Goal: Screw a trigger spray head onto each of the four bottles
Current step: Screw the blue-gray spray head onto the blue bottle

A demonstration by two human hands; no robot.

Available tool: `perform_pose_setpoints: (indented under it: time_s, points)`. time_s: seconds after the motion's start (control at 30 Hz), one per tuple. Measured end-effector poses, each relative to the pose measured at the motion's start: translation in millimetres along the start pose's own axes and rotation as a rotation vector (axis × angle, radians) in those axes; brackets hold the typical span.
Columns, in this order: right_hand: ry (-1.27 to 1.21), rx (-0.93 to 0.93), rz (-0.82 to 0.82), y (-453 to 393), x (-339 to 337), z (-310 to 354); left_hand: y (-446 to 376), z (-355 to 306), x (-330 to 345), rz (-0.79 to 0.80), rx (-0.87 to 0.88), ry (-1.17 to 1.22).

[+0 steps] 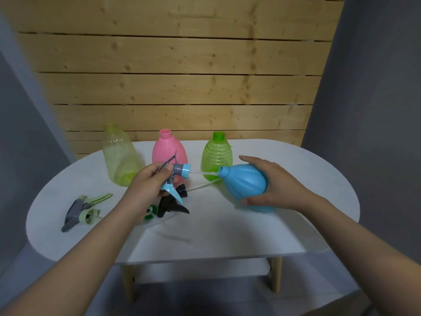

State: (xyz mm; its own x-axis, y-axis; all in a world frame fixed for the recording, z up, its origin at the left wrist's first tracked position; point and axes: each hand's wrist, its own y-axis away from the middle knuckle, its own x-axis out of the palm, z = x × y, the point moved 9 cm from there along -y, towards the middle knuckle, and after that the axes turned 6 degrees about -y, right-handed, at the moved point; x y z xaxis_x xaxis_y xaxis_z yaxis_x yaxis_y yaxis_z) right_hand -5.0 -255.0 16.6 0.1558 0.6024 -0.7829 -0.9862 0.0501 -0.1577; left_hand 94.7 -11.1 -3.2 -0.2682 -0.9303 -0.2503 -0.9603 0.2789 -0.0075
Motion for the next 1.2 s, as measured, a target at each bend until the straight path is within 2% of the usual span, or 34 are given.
perform_pose_setpoints:
  time_s: [0.33, 0.53, 0.73, 1.03, 1.2]
  points:
    - [-0.267, 0.013, 0.243, -1, 27, 20, 9, 2, 44, 0.300, 0.046, -0.094]
    - [-0.248, 0.027, 0.306, -2, 36, 21, 10, 7, 55, 0.416, -0.006, -0.071]
    - [-0.170, 0.020, 0.370, 0, 43, 25, 18, 5, 64, 0.548, 0.011, -0.181]
    - [-0.183, 0.028, 0.412, 1, 48, 26, 16, 13, 61, 0.497, -0.066, -0.214]
    - [-0.237, 0.064, 0.303, -2, 40, 19, 13, 15, 58, 0.432, -0.103, -0.183]
